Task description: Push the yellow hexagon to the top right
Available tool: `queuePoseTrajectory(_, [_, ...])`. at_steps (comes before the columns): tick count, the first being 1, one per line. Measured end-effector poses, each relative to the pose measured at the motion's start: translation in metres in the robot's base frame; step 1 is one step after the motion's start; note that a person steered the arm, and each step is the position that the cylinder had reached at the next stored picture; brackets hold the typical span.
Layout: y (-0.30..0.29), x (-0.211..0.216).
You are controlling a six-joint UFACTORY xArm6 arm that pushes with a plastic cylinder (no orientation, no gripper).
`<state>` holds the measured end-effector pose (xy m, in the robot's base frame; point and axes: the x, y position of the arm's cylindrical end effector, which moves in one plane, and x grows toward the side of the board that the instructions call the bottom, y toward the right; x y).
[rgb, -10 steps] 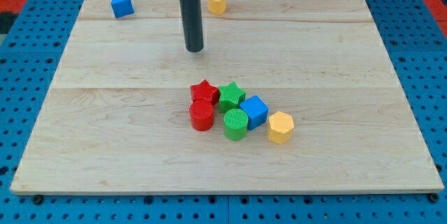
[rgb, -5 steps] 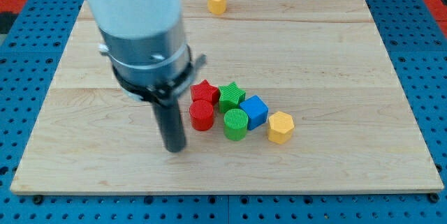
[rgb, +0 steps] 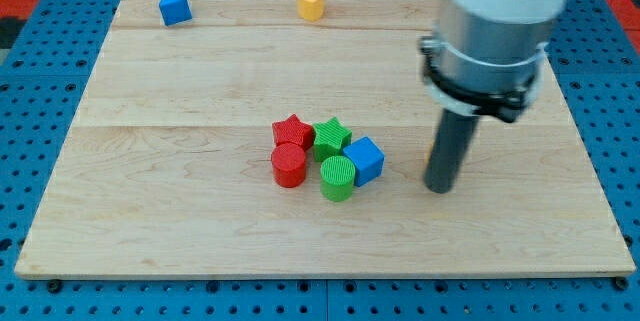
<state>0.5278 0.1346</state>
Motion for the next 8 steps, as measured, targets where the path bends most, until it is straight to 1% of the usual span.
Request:
queuePoseTrajectory(1, [0.017, 0.014])
queuePoseTrajectory(2, [0.021, 0.003])
queuePoseTrajectory(4, [-0.018, -0.052])
queuePoseTrajectory(5, [-0.026, -0.068])
queuePoseTrajectory(8, [-0.099, -0.149])
